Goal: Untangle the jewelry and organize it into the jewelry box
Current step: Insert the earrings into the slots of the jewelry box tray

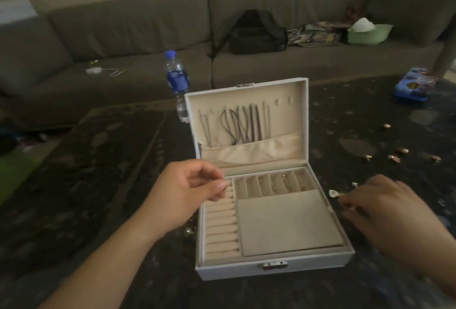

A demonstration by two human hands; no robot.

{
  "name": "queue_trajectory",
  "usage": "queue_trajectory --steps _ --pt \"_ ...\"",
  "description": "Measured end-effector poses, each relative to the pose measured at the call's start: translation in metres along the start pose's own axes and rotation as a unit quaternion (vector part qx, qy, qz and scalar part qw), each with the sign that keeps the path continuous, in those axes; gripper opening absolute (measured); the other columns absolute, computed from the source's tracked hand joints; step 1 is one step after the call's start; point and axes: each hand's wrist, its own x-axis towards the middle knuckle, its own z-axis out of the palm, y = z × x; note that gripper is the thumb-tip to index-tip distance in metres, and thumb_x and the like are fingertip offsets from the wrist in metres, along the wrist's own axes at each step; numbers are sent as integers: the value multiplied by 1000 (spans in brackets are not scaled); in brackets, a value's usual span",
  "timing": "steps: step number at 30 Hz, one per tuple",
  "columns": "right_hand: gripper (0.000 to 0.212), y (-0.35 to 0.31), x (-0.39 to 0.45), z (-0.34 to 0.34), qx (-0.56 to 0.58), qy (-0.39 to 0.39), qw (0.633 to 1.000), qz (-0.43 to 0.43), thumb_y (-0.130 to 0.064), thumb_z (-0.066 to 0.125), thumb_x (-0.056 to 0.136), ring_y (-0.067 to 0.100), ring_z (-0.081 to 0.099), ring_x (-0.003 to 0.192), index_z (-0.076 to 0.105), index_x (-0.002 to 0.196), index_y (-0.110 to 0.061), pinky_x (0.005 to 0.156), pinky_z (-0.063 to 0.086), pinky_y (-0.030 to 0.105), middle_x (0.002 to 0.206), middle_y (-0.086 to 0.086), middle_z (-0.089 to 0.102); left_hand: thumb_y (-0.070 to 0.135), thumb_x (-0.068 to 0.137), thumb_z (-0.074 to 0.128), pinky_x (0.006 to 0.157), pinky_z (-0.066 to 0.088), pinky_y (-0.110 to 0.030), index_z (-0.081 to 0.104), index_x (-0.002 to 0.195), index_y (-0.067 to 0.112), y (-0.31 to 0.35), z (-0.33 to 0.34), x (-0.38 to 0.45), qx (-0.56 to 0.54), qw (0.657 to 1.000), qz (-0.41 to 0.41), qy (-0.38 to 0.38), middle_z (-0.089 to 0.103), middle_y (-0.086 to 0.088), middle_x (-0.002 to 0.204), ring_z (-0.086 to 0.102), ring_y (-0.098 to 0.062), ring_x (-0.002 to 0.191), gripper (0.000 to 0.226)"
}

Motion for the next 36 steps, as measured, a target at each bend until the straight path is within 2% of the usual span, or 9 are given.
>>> queue_trajectory --steps 3,5,8,12,14,19,23,28,36 --pt "35 -33 12 -27 238 78 968 6 -20 84 71 -1 59 72 65 86 -45 66 44 12 76 -27 65 4 85 71 73 61 -29 75 92 11 -16 -19 -9 -23 998 -23 46 77 -6 81 75 -19 78 11" --pt "28 -70 29 -34 324 58 944 -29 -21 81 72 -6 60 73 67 83 -42 62 42 6 78 -28 64 2 86 70 71 60 -23 75 94 8 -21 -18 -7 -51 996 -28 69 76 -7 80 74 -17 77 11" --pt "10 -124 65 -24 263 23 960 -93 -36 72 81 -7 55 75 65 85 -42 63 40 10 74 -28 57 2 85 71 69 58 -21 74 92 5 -26 -14 2 -105 988 -30 109 76 -8 78 74 -19 75 8" --pt "10 -154 107 4 156 78 974 -144 -33 71 84 1 56 77 70 94 -36 65 46 23 89 -18 65 2 84 72 69 59 -24 73 90 2 -35 -15 8 -160 979 -39 120 75 -11 77 74 -20 73 6" --pt "11 -155 117 18 128 107 972 -166 -27 76 78 12 62 74 70 86 -32 55 50 30 82 -14 67 4 84 73 68 59 -23 75 90 5 -40 -14 10 -154 979 -39 126 75 -8 76 72 -16 71 6" --pt "7 -139 121 40 163 142 959 -182 -27 73 78 17 62 77 76 84 -30 56 50 31 87 -14 66 14 81 78 63 54 -19 77 85 16 -47 -12 14 -116 979 -24 164 74 -7 74 63 -10 60 4" --pt "21 -130 123 43 174 152 953 -194 -17 83 74 17 63 76 78 86 -34 56 47 25 86 -14 66 14 80 78 69 57 -21 77 87 16 -48 -14 16 -124 979 -25 161 75 -1 76 67 -9 66 7" --pt "24 -130 127 44 174 150 950 -212 -17 84 72 14 62 74 78 85 -36 54 45 24 85 -18 68 15 81 77 72 57 -21 77 88 16 -48 -14 16 -122 979 -25 161 74 1 75 69 -11 70 8" --pt "21 -127 136 40 115 166 929 -310 -24 59 81 17 60 70 77 82 -35 44 42 26 86 -17 69 12 82 76 71 58 -23 76 90 15 -49 -12 18 -135 979 -27 152 75 -2 77 72 -15 73 9"
